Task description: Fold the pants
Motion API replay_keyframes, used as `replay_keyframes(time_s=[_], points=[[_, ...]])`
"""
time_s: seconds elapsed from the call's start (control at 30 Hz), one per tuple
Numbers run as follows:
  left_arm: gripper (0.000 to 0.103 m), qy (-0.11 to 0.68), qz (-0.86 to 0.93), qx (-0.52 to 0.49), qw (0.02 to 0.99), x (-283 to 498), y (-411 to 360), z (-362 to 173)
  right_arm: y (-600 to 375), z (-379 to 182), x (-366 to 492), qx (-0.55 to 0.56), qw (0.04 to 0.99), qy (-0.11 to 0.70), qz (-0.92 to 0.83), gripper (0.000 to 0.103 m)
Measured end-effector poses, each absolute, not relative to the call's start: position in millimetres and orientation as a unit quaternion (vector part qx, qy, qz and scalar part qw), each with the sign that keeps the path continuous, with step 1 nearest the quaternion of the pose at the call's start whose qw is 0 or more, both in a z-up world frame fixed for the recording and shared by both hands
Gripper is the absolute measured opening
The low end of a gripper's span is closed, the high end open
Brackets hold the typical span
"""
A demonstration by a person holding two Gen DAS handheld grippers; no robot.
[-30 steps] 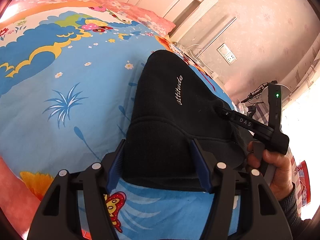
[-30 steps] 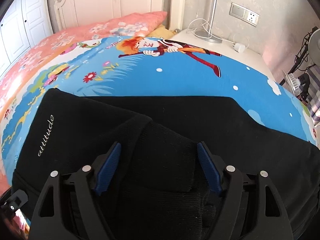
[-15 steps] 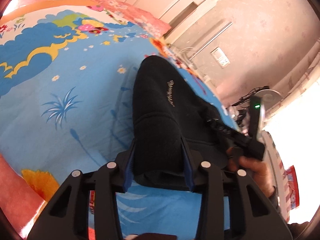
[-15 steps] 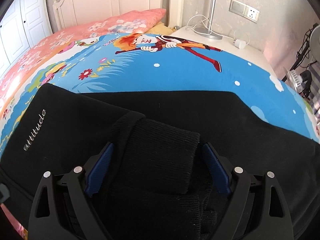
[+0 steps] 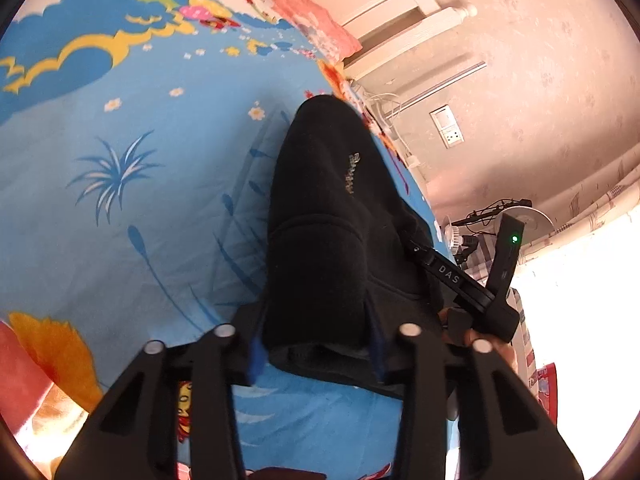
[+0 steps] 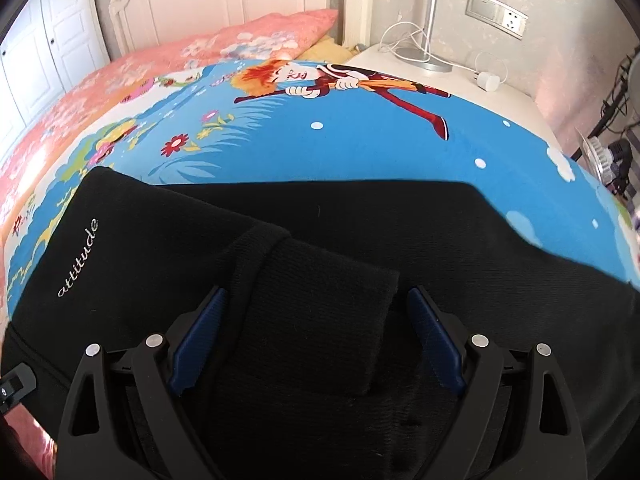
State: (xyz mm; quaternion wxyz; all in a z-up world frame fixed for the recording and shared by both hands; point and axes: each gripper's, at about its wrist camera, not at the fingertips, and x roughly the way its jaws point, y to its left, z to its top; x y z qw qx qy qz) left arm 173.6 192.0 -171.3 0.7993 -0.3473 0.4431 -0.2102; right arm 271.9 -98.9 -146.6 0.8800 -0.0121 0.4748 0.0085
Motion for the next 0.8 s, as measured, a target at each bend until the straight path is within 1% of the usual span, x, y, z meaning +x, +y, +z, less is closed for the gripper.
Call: replay_keyframes(time_s=[0.07, 0.13, 0.23, 0.27, 0.3, 0.37, 0.47, 0.53, 0.63, 0.67, 0.7, 0.73, 0.8], points=[[0.032, 0.428, -0.201, -0.301, 0.828, 168, 179, -149, -96, -127, 274, -0.009, 0.877, 0.48, 0.014, 0.088], [0.031, 0.415, -0.186, -0.248, 0.855, 162, 162, -127, -88, -92, 277, 0.007, 0.879, 0.473, 0.063, 0.088], [0.031, 0.399, -0.153, -0.147, 0.892, 151, 127, -94, -66, -47, 290, 0.035, 0.854, 0.497, 0.149, 0.089], [0.031, 0.396, -0.142, -0.119, 0.899, 148, 116, -87, -58, -40, 295, 0.042, 0.843, 0.508, 0.174, 0.092], [0.031, 0.393, -0.132, -0.092, 0.905, 144, 104, -80, -49, -32, 302, 0.056, 0.821, 0.528, 0.211, 0.098], [0.031, 0.379, -0.118, -0.04, 0.917, 139, 80, -64, -38, -23, 307, 0.063, 0.797, 0.553, 0.234, 0.098], [0.03, 0.358, -0.109, 0.017, 0.927, 133, 51, -47, -26, -13, 306, 0.027, 0.796, 0.561, 0.228, 0.098], [0.03, 0.348, -0.106, 0.046, 0.93, 132, 32, -37, -21, -16, 305, -0.011, 0.789, 0.569, 0.231, 0.098], [0.03, 0.324, -0.111, 0.102, 0.934, 127, 1, -22, -34, -21, 301, -0.029, 0.778, 0.578, 0.245, 0.098], [0.03, 0.312, -0.115, 0.124, 0.935, 125, -13, -16, -47, -19, 297, -0.019, 0.781, 0.57, 0.253, 0.092], [0.029, 0.302, -0.118, 0.141, 0.935, 120, -24, -11, -61, -15, 293, -0.009, 0.782, 0.565, 0.262, 0.069], [0.029, 0.294, -0.121, 0.153, 0.936, 118, -33, -8, -75, -14, 291, -0.002, 0.779, 0.567, 0.268, 0.061], [0.029, 0.272, -0.133, 0.185, 0.935, 108, -61, -1, -117, -5, 282, 0.029, 0.785, 0.556, 0.273, 0.059]])
